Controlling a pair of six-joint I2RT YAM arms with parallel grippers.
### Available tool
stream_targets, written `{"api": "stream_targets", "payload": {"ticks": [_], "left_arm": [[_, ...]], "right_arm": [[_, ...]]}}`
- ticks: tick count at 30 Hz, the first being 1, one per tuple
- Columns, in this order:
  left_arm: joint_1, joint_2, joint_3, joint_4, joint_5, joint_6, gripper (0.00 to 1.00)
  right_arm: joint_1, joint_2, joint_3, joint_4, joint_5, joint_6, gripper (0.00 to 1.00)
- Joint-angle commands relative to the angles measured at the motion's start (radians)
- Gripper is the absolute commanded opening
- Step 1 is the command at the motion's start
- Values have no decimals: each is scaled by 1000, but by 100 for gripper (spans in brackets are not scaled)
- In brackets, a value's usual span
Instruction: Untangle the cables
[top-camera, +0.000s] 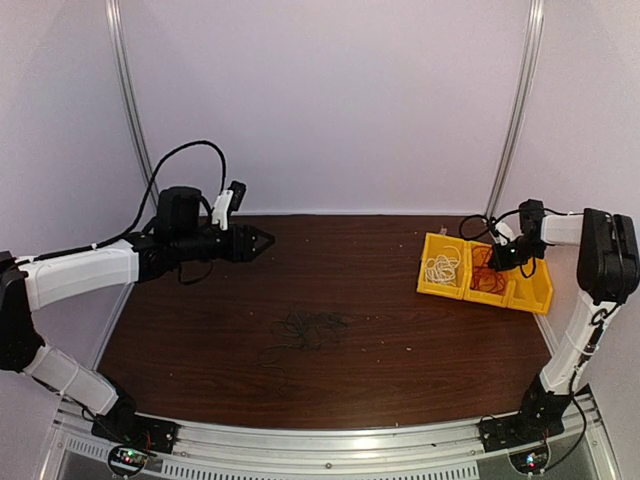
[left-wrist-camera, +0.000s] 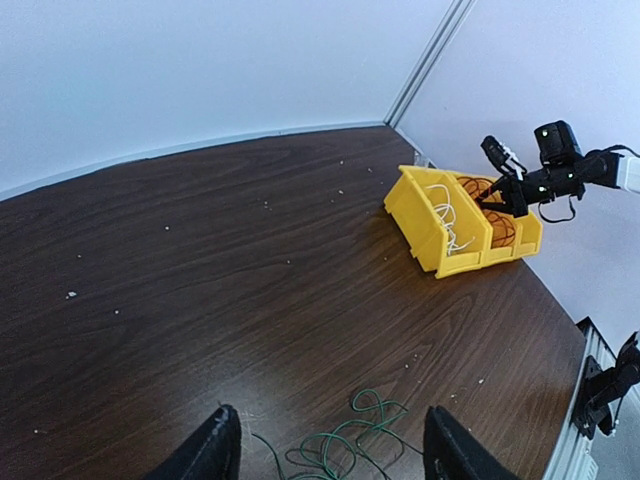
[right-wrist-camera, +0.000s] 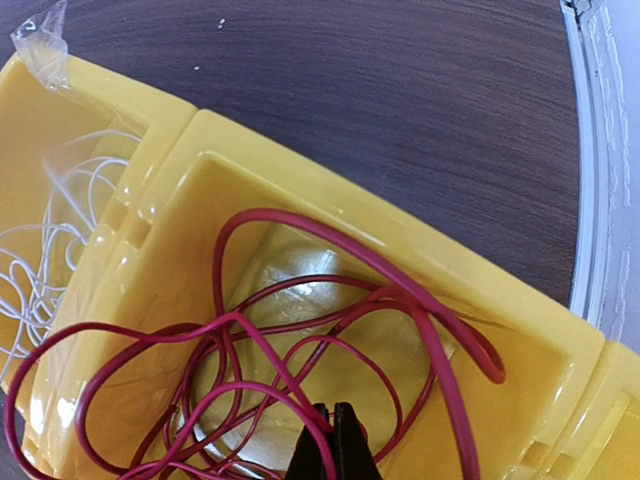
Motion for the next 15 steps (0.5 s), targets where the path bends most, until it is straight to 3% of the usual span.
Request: {"api": "stream_targets", "payload": {"ticks": [1, 9, 15], "left_arm": [[-5, 23, 5, 52, 6, -5, 63], [-5, 24, -1, 51, 6, -3, 63], [-5, 6, -15, 39, -5, 0, 64]], "right_arm": [[23, 20, -25, 23, 156, 5, 0], [59, 60, 4, -15, 182, 19, 6], [58, -82, 33, -100, 191, 30, 32]]}}
